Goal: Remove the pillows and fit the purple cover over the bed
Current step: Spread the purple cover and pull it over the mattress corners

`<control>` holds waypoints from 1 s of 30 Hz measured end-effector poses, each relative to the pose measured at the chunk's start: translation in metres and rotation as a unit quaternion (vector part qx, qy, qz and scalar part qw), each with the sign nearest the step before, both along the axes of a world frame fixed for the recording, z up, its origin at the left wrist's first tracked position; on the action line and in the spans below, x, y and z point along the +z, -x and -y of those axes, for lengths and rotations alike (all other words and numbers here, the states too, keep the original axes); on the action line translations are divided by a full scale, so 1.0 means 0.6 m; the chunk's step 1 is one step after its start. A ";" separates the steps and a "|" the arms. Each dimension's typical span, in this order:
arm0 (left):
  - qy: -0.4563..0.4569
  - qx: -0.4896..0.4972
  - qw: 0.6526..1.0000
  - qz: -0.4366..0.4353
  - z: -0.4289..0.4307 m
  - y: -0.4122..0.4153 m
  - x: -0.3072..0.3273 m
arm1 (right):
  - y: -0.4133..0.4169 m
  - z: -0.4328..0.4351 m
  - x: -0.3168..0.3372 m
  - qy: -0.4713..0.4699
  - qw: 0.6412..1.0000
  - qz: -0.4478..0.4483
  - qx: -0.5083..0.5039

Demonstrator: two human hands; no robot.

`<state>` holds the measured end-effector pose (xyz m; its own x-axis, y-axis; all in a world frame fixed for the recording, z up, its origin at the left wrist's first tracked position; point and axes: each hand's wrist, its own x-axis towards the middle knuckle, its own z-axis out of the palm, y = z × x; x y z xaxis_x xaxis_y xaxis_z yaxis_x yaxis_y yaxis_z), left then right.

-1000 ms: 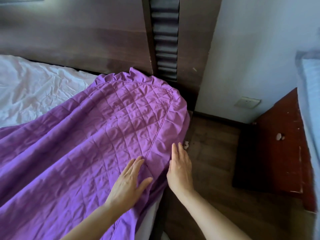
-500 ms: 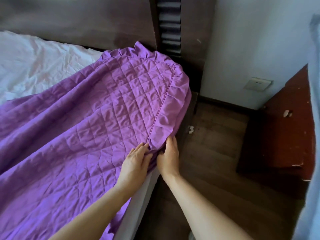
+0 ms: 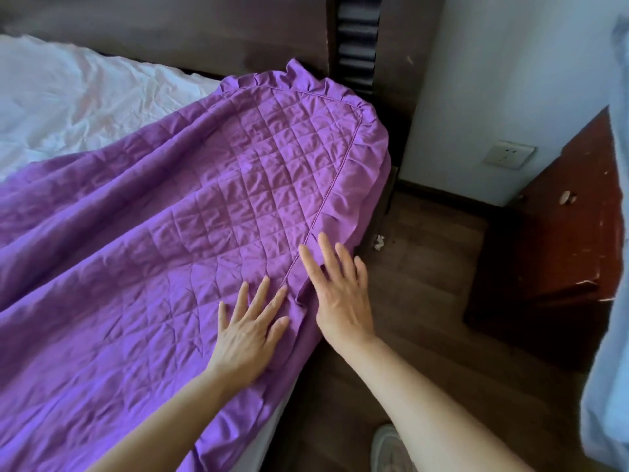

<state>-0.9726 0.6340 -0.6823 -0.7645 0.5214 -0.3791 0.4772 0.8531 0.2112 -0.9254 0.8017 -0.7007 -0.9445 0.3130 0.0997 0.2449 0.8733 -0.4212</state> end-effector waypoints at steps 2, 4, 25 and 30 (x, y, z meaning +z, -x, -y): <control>0.013 -0.020 0.999 0.023 0.029 -0.012 -0.007 | -0.014 0.022 -0.005 -0.038 0.995 0.045 0.083; -0.008 -0.033 0.998 0.050 0.054 -0.019 -0.004 | -0.037 0.038 -0.013 0.001 0.991 0.117 0.070; 0.064 0.052 0.997 0.011 0.377 -0.247 0.025 | -0.165 0.250 0.042 -0.167 0.964 0.059 0.199; 0.010 0.038 0.999 -0.032 0.399 -0.291 0.050 | -0.216 0.236 0.024 -0.211 0.953 0.047 0.214</control>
